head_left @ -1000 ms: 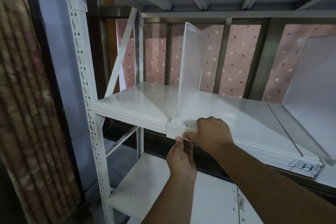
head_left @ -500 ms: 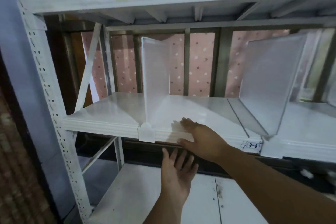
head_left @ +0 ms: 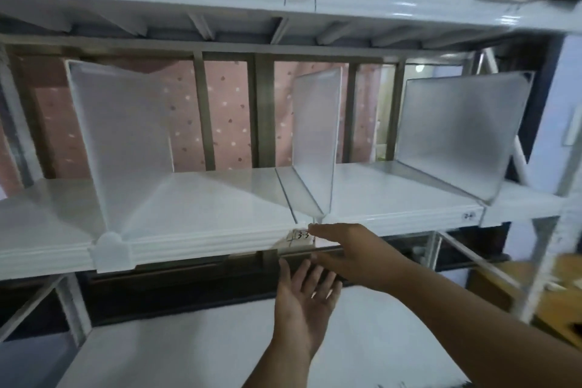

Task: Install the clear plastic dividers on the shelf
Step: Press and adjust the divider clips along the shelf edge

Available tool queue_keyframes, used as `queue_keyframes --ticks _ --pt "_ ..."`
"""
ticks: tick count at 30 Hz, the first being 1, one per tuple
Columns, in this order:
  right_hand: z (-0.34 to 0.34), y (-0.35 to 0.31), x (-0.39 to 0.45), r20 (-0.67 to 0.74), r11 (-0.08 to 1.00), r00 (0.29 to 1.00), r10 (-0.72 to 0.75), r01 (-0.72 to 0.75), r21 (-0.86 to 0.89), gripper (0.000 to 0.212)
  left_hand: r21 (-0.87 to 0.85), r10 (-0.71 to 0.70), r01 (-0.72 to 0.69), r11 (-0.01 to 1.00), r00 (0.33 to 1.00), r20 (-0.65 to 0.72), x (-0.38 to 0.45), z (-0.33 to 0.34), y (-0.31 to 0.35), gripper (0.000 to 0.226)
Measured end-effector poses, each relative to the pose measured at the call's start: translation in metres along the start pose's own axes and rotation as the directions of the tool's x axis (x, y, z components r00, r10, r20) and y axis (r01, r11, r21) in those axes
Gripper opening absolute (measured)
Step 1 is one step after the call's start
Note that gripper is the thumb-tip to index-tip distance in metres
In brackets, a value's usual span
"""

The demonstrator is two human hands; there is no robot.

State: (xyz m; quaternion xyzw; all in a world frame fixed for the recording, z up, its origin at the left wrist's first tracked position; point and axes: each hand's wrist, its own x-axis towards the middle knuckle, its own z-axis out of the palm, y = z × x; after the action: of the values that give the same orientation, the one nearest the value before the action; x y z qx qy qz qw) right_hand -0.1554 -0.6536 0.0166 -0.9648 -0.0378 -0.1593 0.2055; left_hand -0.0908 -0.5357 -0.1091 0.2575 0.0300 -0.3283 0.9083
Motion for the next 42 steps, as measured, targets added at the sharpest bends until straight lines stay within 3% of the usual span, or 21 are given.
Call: queue_keyframes --ticks 11,19,24,29,42 --pt "-0.036 0.069 -0.005 -0.054 0.978 0.981 0.187 -0.191 -0.087 0.065 -0.128 -0.045 0.044 0.991 0.999 -0.009 0.032 0.030 -0.045 0.105" --pt "-0.029 0.070 0.036 0.001 0.979 0.992 0.126 -0.124 -0.164 0.075 -0.210 -0.016 0.027 0.977 0.998 0.057 0.049 0.030 -0.038 0.114" --pt "-0.020 0.063 0.062 0.126 0.976 0.989 0.082 -0.054 -0.210 0.053 -0.226 0.034 -0.003 0.974 0.990 0.134 0.057 0.032 -0.029 0.118" --pt "-0.015 0.068 0.070 0.070 0.968 0.996 0.050 -0.031 -0.250 0.032 -0.203 0.054 -0.023 0.979 0.987 0.153 0.064 0.030 -0.023 0.108" --pt "-0.002 0.073 0.070 -0.091 0.966 0.994 0.057 -0.077 -0.245 0.028 -0.256 0.084 -0.054 0.965 0.991 0.108 0.070 0.034 -0.020 0.087"
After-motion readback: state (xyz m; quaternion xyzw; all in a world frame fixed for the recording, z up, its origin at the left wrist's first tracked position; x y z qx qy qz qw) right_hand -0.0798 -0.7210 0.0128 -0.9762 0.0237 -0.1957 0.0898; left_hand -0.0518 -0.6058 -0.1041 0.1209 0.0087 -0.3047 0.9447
